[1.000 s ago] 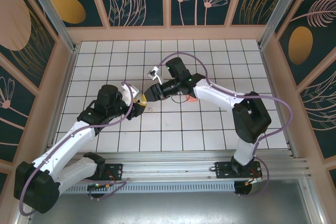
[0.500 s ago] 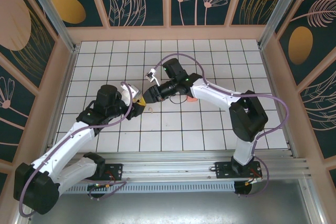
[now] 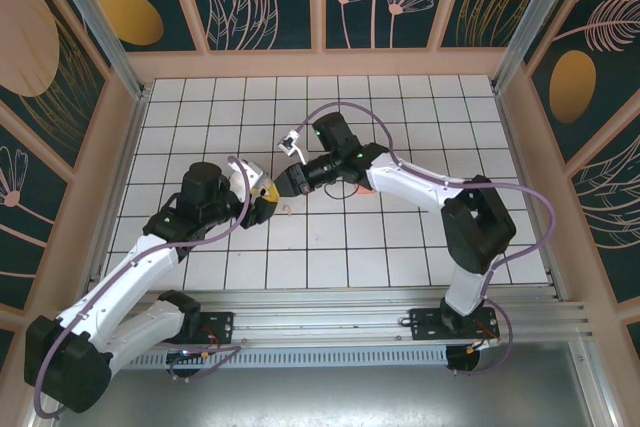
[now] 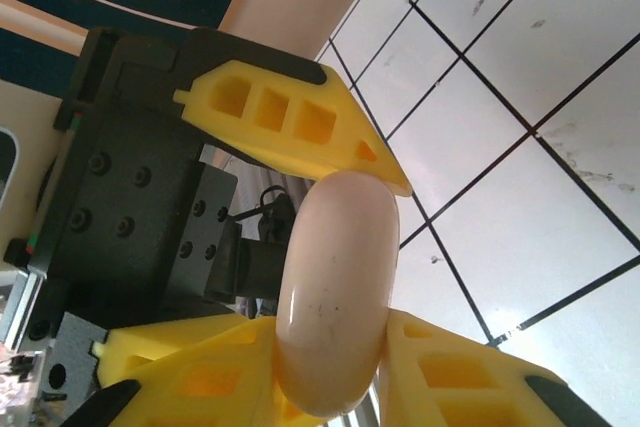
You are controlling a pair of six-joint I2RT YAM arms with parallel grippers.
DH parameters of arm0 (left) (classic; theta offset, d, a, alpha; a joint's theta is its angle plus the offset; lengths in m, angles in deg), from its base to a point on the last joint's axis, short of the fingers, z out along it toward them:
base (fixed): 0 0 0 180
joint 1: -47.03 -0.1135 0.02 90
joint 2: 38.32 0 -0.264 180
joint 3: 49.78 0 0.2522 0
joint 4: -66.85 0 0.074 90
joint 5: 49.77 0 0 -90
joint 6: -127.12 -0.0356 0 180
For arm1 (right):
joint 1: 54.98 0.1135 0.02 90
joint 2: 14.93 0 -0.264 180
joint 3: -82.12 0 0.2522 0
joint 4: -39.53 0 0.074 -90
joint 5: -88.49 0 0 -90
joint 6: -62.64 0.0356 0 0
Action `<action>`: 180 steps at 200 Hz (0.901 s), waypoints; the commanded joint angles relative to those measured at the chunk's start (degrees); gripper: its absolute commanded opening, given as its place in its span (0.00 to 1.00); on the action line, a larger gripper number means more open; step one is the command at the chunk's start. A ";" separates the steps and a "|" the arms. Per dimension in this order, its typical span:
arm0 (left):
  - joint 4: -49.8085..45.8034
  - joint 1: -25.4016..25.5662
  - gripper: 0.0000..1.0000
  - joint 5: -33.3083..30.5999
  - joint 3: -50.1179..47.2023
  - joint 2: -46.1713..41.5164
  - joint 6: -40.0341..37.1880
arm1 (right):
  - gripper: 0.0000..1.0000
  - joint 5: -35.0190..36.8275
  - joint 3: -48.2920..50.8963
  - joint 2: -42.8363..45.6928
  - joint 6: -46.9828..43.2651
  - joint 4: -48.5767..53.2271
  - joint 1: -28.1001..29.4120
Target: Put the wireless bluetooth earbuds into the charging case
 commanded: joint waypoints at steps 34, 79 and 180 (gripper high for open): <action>1.01 0.21 0.72 3.10 3.03 0.22 0.63 | 0.26 3.61 8.08 9.27 -2.19 -11.26 -5.10; 0.83 0.21 0.70 5.68 4.91 0.92 -0.21 | 0.25 5.50 12.78 14.46 -4.88 -14.38 -7.24; 1.88 0.20 0.61 14.15 6.06 1.36 -5.69 | 0.25 6.42 20.91 25.48 -21.30 -15.79 -8.61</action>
